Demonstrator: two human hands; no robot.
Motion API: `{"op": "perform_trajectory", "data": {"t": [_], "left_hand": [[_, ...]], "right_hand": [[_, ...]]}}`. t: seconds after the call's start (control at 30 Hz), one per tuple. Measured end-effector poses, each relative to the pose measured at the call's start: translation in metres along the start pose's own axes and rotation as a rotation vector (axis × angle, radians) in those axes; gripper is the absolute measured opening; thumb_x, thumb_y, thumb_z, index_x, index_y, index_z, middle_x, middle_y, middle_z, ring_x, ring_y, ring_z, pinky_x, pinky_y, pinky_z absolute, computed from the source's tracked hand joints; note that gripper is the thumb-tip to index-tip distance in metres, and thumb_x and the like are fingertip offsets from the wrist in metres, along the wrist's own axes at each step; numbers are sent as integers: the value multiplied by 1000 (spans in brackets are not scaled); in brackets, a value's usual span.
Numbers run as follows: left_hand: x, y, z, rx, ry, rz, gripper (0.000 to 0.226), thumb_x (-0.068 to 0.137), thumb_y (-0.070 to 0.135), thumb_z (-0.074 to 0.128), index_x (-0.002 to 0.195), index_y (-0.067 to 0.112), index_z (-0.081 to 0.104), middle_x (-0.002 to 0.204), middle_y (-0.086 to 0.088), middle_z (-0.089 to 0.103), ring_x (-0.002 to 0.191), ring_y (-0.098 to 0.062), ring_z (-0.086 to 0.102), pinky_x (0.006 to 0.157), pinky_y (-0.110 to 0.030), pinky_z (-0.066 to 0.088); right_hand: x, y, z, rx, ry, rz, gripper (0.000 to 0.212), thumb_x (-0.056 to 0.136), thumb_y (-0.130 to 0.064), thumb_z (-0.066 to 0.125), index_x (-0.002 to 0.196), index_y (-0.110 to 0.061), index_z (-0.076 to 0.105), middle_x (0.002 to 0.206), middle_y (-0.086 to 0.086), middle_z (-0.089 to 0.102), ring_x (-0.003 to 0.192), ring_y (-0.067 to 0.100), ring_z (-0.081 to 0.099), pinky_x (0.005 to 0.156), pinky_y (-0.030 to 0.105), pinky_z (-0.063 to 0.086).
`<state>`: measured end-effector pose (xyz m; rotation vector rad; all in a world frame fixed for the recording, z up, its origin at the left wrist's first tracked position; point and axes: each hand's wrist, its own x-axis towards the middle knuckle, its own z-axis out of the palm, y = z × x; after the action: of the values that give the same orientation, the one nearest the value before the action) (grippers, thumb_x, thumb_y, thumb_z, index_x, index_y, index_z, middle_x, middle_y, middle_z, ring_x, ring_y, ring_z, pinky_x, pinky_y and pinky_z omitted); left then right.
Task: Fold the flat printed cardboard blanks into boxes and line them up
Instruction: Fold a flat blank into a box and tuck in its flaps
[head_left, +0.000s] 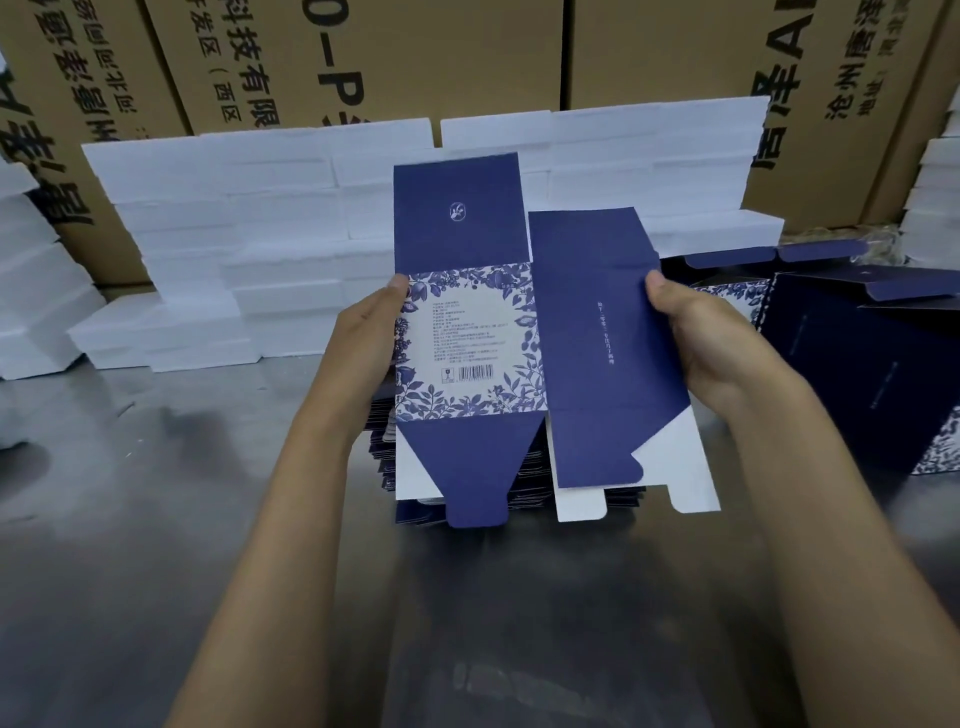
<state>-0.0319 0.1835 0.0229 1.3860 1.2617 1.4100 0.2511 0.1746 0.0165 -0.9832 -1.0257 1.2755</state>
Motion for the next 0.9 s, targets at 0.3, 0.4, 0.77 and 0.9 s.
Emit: {"op": "perform_trajectory", "data": {"t": [0.3, 0.4, 0.77, 0.9], "left_hand": [[3, -1, 0, -100, 186, 50, 36, 104, 45, 45, 89, 19, 64, 88, -5, 61, 76, -22, 57, 72, -35, 45], [6, 3, 2, -100, 129, -120, 37, 102, 52, 46, 88, 27, 70, 92, 5, 75, 79, -19, 71, 70, -33, 58], [10, -11, 9, 160, 271, 103, 47, 106, 25, 39, 61, 17, 32, 59, 5, 39, 49, -5, 34, 49, -22, 28], [7, -6, 9, 177, 227, 23, 26, 105, 32, 44, 92, 17, 60, 89, 1, 64, 73, -10, 55, 66, -20, 43]], "right_hand": [[-4, 0, 2, -233, -127, -20, 32, 100, -34, 61, 117, -10, 74, 116, 8, 76, 106, 22, 74, 84, 31, 60], [-4, -1, 4, -125, -12, -8, 29, 101, -27, 60, 116, -5, 72, 112, 14, 76, 98, 28, 75, 80, 38, 62], [-5, -3, -1, -234, -80, 84, 28, 98, -38, 63, 112, -16, 73, 105, 6, 76, 76, 18, 70, 53, 27, 53], [-4, -4, 2, -158, 15, 50, 21, 100, -20, 62, 113, -7, 71, 103, 8, 73, 70, 14, 67, 43, 21, 46]]}}
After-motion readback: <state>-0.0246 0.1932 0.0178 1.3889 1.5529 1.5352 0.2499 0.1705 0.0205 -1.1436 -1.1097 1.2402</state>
